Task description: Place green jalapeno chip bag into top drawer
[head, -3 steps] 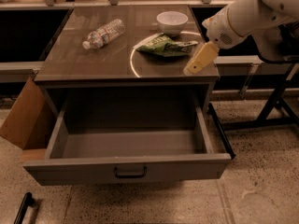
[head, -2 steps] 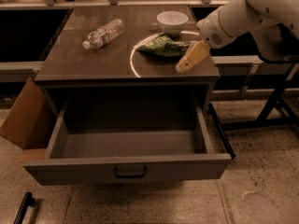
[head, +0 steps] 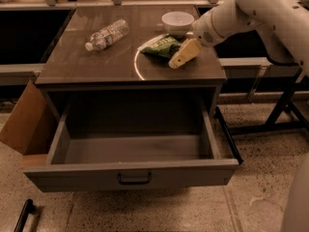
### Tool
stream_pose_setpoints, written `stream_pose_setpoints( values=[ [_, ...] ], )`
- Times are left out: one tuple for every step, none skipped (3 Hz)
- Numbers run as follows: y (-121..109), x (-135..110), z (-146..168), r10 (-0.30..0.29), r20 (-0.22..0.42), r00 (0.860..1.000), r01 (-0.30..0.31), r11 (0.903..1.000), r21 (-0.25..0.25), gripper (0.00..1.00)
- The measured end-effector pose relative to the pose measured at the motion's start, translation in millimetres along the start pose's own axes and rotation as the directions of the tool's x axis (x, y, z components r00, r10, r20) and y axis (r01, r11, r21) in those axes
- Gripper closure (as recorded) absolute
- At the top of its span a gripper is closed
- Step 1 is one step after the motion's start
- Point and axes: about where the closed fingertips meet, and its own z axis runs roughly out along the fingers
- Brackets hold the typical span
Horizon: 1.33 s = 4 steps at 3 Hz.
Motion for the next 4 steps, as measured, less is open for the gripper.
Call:
stream_pose_setpoints(
  values=[
    [-5, -8, 23, 0.005, 0.003, 1.0, -0.005, 0.9998, -0.021, 0.0],
    [-4, -7, 43, 0.018, -0.005, 1.0, -0.018, 0.9987, -0.047, 0.18],
    [-2, -7, 55, 0.021, -0.013, 1.0, -0.022, 0.9976, -0.066, 0.41],
    [1, -7, 57, 0.02, -0.007, 1.0, -0.02, 0.9968, -0.077, 0.64]
  ],
)
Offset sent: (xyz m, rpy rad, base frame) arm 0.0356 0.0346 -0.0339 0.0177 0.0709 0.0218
